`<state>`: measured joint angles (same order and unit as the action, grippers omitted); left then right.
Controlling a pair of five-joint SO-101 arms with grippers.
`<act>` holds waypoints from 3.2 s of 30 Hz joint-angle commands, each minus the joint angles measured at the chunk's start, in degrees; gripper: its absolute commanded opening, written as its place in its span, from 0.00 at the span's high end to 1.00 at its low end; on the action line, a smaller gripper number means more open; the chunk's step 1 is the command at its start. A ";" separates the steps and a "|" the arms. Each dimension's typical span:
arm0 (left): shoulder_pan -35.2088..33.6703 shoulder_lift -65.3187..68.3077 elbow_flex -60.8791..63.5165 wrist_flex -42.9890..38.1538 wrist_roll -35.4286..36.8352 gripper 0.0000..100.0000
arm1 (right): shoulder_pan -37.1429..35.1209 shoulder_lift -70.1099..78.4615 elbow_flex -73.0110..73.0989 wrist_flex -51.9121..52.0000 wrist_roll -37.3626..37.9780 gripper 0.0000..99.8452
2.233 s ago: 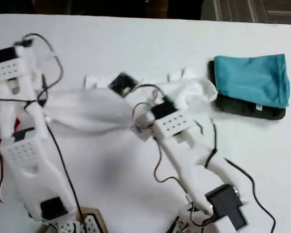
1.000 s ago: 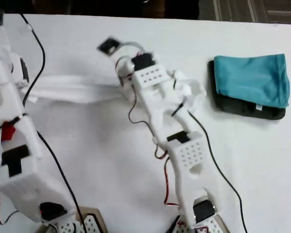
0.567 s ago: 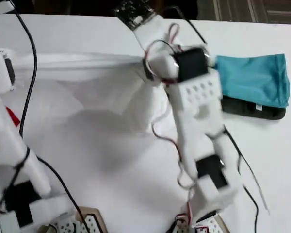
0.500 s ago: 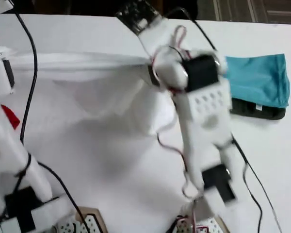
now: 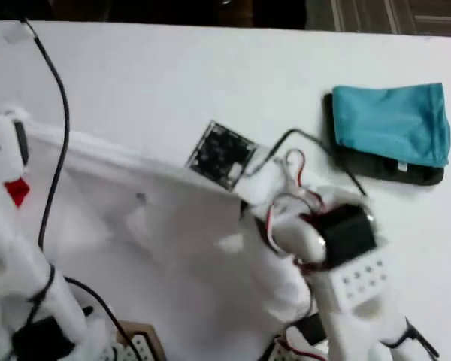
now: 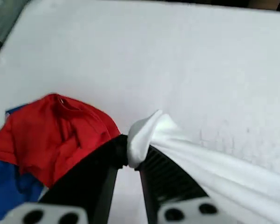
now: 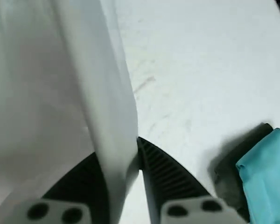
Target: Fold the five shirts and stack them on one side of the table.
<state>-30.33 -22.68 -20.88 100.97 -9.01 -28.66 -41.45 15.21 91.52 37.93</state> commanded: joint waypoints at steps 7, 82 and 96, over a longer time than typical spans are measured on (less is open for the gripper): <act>-0.53 9.41 26.86 -19.52 -0.53 0.97 | 6.55 12.88 20.84 -34.42 0.09 0.98; -0.88 20.84 25.71 -31.47 0.00 0.97 | -13.85 48.75 6.77 -38.20 -10.02 0.75; -0.70 20.84 25.71 -30.77 0.00 0.97 | -13.49 48.75 6.15 -39.96 -7.21 1.00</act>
<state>-30.42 -1.32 6.90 70.02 -9.27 -42.90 7.78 24.18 52.57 29.67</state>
